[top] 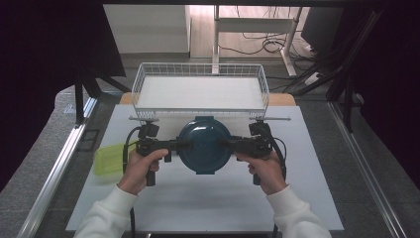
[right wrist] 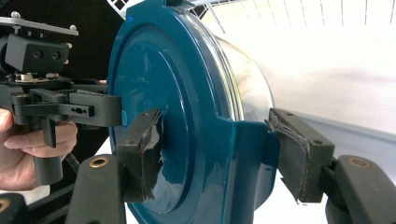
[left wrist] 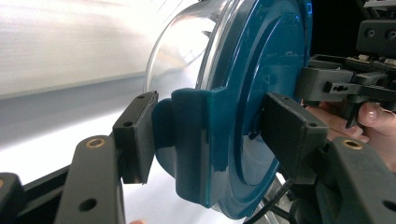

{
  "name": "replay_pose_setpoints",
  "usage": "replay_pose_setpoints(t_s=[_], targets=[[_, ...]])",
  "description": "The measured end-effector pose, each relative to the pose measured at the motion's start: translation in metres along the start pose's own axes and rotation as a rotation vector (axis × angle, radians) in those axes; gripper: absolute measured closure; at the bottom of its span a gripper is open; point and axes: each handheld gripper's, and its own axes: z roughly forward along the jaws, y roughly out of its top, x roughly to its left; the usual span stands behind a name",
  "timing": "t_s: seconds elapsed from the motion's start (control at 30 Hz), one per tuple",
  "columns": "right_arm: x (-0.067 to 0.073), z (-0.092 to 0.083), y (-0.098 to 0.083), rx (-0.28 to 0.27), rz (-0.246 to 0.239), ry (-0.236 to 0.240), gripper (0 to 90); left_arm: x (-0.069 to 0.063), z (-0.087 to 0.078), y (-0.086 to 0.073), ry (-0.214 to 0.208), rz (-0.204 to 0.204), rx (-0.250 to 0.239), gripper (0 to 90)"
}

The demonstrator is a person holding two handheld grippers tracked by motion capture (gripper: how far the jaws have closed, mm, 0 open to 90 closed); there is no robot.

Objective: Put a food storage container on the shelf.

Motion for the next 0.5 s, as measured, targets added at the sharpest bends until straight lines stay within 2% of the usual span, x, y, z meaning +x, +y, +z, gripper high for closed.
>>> replay_pose_setpoints(t_s=[0.5], targets=[[0.011, -0.004, 0.024, -0.02, -0.025, 0.017, 36.9, -0.012, -0.014, 0.025, 0.013, 0.035, -0.014, 38.1]])
